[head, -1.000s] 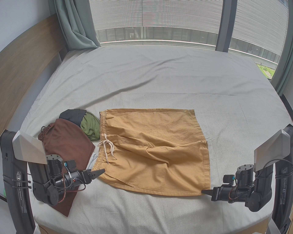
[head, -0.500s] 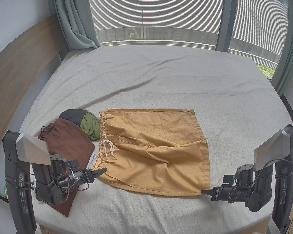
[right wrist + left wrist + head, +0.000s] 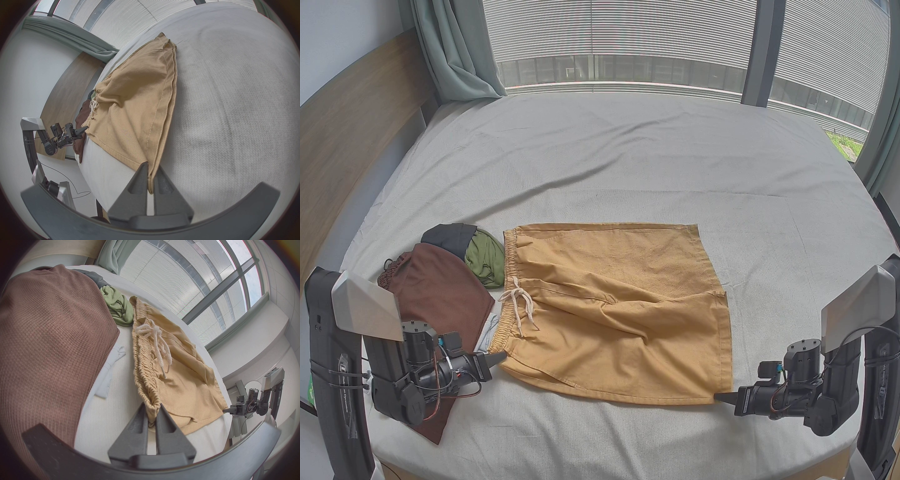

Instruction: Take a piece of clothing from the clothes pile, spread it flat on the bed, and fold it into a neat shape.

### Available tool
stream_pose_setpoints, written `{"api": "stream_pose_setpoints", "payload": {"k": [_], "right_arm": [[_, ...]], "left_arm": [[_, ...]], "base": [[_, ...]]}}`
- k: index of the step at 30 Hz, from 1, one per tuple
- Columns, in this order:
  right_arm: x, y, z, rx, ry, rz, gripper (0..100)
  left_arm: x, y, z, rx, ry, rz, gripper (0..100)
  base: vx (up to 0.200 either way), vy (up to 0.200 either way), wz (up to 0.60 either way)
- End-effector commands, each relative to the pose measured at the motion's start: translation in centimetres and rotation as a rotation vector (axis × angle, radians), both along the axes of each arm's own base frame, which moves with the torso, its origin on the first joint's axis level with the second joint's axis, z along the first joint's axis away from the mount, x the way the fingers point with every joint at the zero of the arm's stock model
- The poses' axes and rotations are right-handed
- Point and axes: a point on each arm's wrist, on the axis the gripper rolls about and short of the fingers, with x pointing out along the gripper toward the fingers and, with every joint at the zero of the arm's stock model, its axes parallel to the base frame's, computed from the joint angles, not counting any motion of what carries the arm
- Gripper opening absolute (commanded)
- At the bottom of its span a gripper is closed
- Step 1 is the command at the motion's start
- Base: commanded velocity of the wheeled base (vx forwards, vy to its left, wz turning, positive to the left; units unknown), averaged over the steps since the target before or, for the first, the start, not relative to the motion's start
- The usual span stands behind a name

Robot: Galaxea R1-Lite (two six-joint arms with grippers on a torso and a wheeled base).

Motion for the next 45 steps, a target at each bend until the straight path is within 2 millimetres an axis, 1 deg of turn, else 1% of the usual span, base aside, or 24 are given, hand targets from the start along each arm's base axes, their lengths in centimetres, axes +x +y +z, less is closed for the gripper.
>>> {"api": "stream_pose_setpoints", "payload": {"k": [1, 5, 10, 15, 18, 22, 28, 29, 34, 40, 45], "right_arm": [[-0.6, -0.2, 0.1, -0.017, 0.007, 0.013, 0], [-1.4, -0.7, 0.0, -0.048, 0.016, 0.034, 0], [-2.5, -1.1, 0.0, -0.074, 0.037, 0.070, 0], [-2.7, -1.2, 0.0, -0.084, 0.037, 0.079, 0], [-2.8, -1.2, -0.1, -0.086, 0.043, 0.079, 0], [-2.7, -1.2, -0.2, -0.087, 0.044, 0.077, 0], [-2.7, -1.2, -0.1, -0.087, 0.041, 0.077, 0], [-2.7, -1.2, -0.1, -0.087, 0.041, 0.077, 100], [-2.7, -1.1, -0.1, -0.088, 0.036, 0.076, 100], [-2.7, -1.1, -0.1, -0.089, 0.037, 0.077, 100], [-2.7, -1.1, -0.1, -0.090, 0.035, 0.076, 100]], "left_arm": [[-1.3, 0.2, 1.1, 0.008, 0.000, -0.011, 0], [-2.5, 0.4, 1.6, 0.044, -0.002, -0.030, 0], [-3.4, 0.5, 1.3, 0.084, 0.007, -0.052, 0], [-4.2, 0.7, 1.0, 0.100, 0.027, -0.075, 0], [-4.7, 1.3, 0.8, 0.116, 0.029, -0.091, 0], [-4.5, 1.5, 0.3, 0.136, 0.020, -0.107, 0], [-4.2, 1.5, 0.3, 0.134, 0.005, -0.111, 0], [-4.2, 1.5, 0.3, 0.131, 0.007, -0.115, 100], [-3.7, 1.4, 0.4, 0.119, -0.006, -0.116, 100], [-3.6, 1.3, -0.5, 0.116, 0.021, -0.118, 100], [-3.5, 1.3, -0.6, 0.115, 0.023, -0.120, 100]], "base": [[0.000, 0.000, 0.00], [0.000, 0.000, 0.00], [0.000, 0.000, 0.00], [0.000, 0.000, 0.00], [0.000, 0.000, 0.00], [0.000, 0.000, 0.00], [0.000, 0.000, 0.00], [0.000, 0.000, 0.00], [0.000, 0.000, 0.00], [0.000, 0.000, 0.00], [0.000, 0.000, 0.00]]}}
